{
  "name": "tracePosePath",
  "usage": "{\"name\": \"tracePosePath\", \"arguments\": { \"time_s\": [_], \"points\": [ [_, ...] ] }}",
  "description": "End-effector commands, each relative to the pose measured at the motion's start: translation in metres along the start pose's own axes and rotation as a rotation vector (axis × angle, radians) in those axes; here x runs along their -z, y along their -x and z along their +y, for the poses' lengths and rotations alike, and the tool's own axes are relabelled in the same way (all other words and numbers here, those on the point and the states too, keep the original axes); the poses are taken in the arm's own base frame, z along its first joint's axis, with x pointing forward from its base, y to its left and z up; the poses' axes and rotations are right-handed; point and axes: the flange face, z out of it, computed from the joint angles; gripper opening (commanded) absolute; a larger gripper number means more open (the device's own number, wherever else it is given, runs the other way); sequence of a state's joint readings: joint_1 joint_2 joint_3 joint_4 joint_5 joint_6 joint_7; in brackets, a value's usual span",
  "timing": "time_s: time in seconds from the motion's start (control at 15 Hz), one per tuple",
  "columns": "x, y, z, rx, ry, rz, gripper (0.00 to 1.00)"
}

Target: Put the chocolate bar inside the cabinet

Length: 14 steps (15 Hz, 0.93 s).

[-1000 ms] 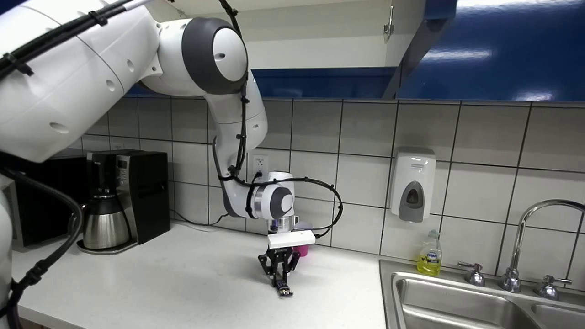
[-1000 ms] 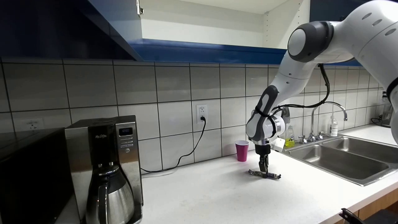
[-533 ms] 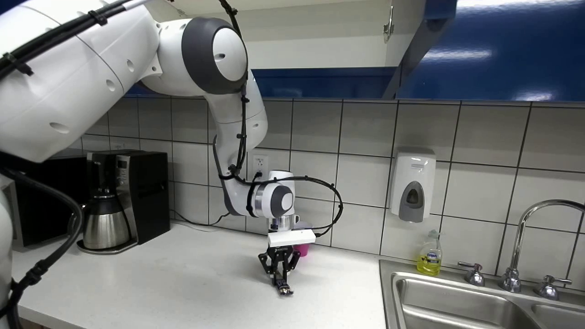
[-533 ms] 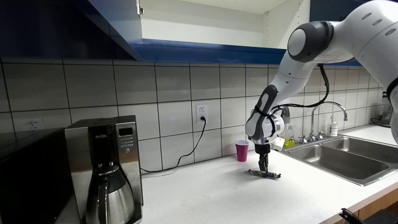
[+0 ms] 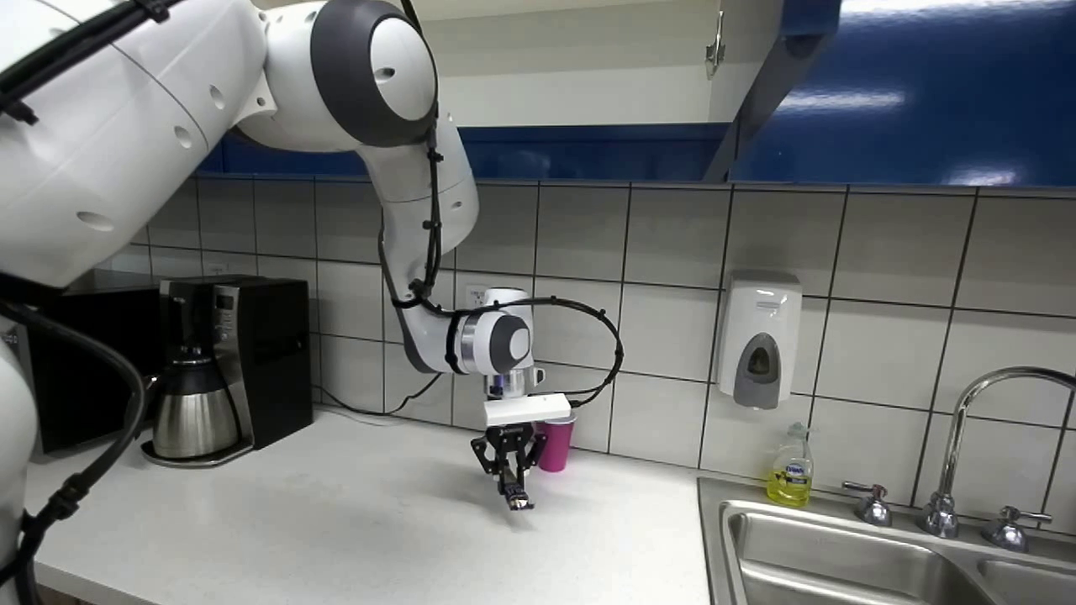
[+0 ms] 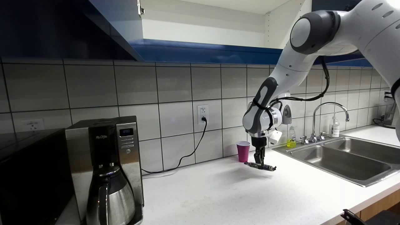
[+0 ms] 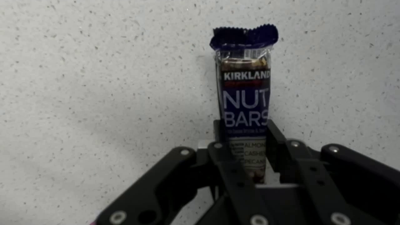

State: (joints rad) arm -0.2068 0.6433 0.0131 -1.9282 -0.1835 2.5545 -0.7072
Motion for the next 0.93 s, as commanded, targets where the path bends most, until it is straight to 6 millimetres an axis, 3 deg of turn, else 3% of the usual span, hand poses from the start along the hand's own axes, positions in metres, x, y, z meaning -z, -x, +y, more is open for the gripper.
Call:
{"name": "tracePosePath", "arguments": {
  "time_s": [0.0, 0.47, 0.87],
  "points": [
    [0.024, 0.007, -0.014, -0.102, 0.007, 0.003, 0.08],
    [0.036, 0.024, -0.045, -0.405, -0.003, 0.071, 0.08],
    [0.045, 0.035, -0.085, -0.508, 0.019, 0.081, 0.08]
  ]
}}
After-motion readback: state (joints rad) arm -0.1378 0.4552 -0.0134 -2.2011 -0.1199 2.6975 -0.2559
